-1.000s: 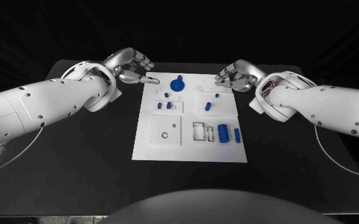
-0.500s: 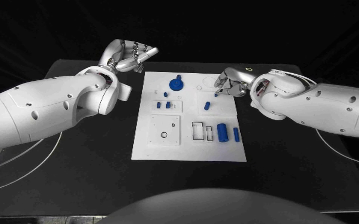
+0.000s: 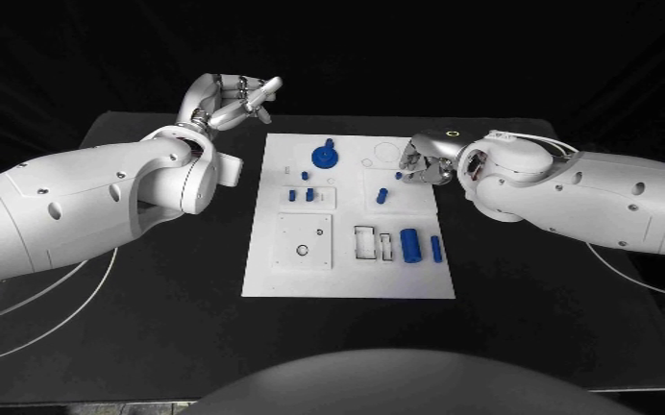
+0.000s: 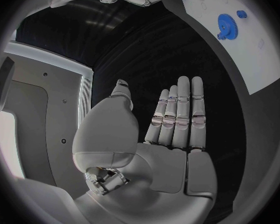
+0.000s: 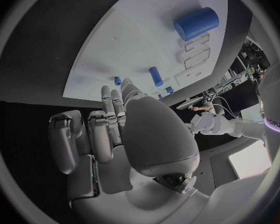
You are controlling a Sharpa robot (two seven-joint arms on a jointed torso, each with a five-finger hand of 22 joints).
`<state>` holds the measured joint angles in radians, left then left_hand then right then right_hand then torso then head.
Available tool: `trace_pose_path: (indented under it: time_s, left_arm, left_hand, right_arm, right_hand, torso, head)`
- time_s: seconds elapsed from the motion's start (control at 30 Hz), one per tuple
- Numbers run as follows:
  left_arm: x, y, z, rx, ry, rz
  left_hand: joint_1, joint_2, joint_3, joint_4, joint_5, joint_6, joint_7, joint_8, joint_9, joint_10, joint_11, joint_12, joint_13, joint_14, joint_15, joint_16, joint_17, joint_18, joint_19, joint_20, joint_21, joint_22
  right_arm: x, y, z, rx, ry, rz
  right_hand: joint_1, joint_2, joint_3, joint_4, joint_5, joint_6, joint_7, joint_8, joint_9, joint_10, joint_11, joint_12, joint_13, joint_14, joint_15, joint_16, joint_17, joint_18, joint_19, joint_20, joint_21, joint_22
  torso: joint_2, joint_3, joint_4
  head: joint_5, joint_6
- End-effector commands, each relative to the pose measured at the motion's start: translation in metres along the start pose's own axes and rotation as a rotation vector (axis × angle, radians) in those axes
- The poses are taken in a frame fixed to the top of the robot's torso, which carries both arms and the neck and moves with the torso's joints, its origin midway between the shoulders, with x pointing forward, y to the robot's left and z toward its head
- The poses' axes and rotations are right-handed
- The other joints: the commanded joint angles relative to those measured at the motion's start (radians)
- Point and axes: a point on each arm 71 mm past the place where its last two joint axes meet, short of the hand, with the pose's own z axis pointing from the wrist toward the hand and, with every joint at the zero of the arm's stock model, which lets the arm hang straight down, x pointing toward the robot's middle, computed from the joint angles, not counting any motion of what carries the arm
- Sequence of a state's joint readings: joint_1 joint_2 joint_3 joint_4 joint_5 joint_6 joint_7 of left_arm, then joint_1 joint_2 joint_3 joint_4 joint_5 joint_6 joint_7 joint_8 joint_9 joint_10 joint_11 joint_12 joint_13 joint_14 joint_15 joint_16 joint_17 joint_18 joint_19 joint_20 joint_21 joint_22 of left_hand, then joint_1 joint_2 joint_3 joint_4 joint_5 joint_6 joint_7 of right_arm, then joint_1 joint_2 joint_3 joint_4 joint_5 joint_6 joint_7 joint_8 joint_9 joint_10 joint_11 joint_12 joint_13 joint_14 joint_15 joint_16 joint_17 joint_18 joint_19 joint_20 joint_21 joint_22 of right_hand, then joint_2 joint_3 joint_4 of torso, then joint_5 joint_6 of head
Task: Assemble the parts on the task board
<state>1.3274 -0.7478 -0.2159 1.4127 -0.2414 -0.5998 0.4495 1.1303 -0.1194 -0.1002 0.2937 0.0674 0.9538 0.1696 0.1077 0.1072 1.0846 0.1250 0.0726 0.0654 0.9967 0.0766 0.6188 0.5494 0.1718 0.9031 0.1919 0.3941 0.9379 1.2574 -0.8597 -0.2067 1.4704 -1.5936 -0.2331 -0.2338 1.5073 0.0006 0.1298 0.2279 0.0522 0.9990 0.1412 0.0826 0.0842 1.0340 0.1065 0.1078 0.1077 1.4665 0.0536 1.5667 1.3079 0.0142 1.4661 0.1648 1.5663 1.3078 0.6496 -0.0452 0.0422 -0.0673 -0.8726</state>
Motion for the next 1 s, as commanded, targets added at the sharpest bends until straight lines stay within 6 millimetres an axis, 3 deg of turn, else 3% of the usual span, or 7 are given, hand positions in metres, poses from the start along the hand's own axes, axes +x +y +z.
trace_pose_path:
  time_s: [0.03,0.3,0.57,0.7,1.0]
  left_arm:
    - [0.000,-0.001,-0.001,0.003,-0.017,-0.031]
    - [0.000,0.000,-0.001,-0.009,-0.020,-0.048]
    - [-0.001,0.000,-0.001,-0.013,-0.022,-0.051]
    - [-0.001,0.001,-0.001,-0.015,-0.022,-0.051]
    - [0.000,0.002,0.000,-0.019,-0.019,-0.052]
  left_hand:
    - [0.001,0.007,0.006,0.003,-0.001,0.001,0.009,-0.007,0.002,-0.001,0.003,0.005,0.000,-0.005,0.003,-0.027,-0.033,0.012,0.013,0.000,-0.036,-0.034]
    - [0.004,0.015,0.009,0.004,0.000,0.000,0.008,-0.007,0.004,-0.001,0.004,0.007,0.000,0.007,0.003,-0.044,-0.067,0.012,0.037,0.001,-0.071,-0.071]
    - [0.007,0.026,0.013,0.003,0.000,0.000,0.008,-0.008,0.005,0.000,0.003,0.008,0.000,0.017,0.001,-0.043,-0.075,0.012,0.049,-0.001,-0.080,-0.081]
    - [0.009,0.034,0.016,0.003,0.000,-0.001,0.008,-0.008,0.005,0.000,0.003,0.008,0.000,0.018,0.001,-0.044,-0.079,0.012,0.054,-0.001,-0.084,-0.086]
    - [0.015,0.052,0.021,0.002,0.001,-0.002,0.008,-0.009,0.006,-0.001,0.003,0.008,-0.001,0.021,0.001,-0.045,-0.086,0.012,0.061,-0.002,-0.093,-0.095]
  right_arm:
    - [0.003,-0.002,0.002,0.048,0.027,-0.041]
    - [0.006,0.004,0.008,0.057,0.035,-0.043]
    - [0.007,0.007,0.010,0.056,0.041,-0.042]
    - [0.008,0.007,0.011,0.058,0.048,-0.043]
    - [0.009,0.006,0.013,0.063,0.054,-0.040]
  right_hand:
    - [-0.004,-0.001,-0.003,0.003,-0.003,-0.001,0.008,-0.004,-0.001,0.004,0.006,-0.006,-0.003,0.104,-0.002,0.004,0.263,-0.014,0.105,-0.006,0.004,0.263]
    - [-0.001,0.002,-0.001,0.001,-0.003,-0.003,0.009,-0.007,-0.003,0.004,0.006,-0.010,-0.008,0.104,-0.002,0.004,0.263,-0.014,0.105,-0.006,0.004,0.263]
    - [0.001,0.009,0.003,0.000,-0.003,0.002,0.006,-0.008,-0.004,0.017,0.003,-0.010,-0.016,0.104,-0.005,0.004,0.263,-0.014,0.105,-0.006,0.004,0.263]
    - [0.003,0.013,0.006,0.000,-0.002,0.017,-0.005,-0.005,-0.003,0.034,-0.009,-0.010,-0.027,0.104,-0.020,0.004,0.263,-0.014,0.105,-0.017,0.004,0.263]
    - [0.005,0.020,0.013,0.002,-0.002,0.038,-0.017,-0.001,-0.002,0.058,-0.021,-0.012,-0.040,0.104,-0.036,0.004,0.263,-0.014,0.105,-0.033,0.004,0.263]
  torso:
    - [0.000,-0.0004,-0.0003]
    - [0.001,0.0007,0.0006]
    - [0.001,-0.0006,0.0008]
    - [0.001,-0.0009,0.0003]
    - [0.001,-0.0002,0.0005]
  head:
    - [0.001,0.000]
    - [0.003,0.000]
    - [0.001,0.000]
    - [-0.006,0.004]
    - [-0.003,0.003]
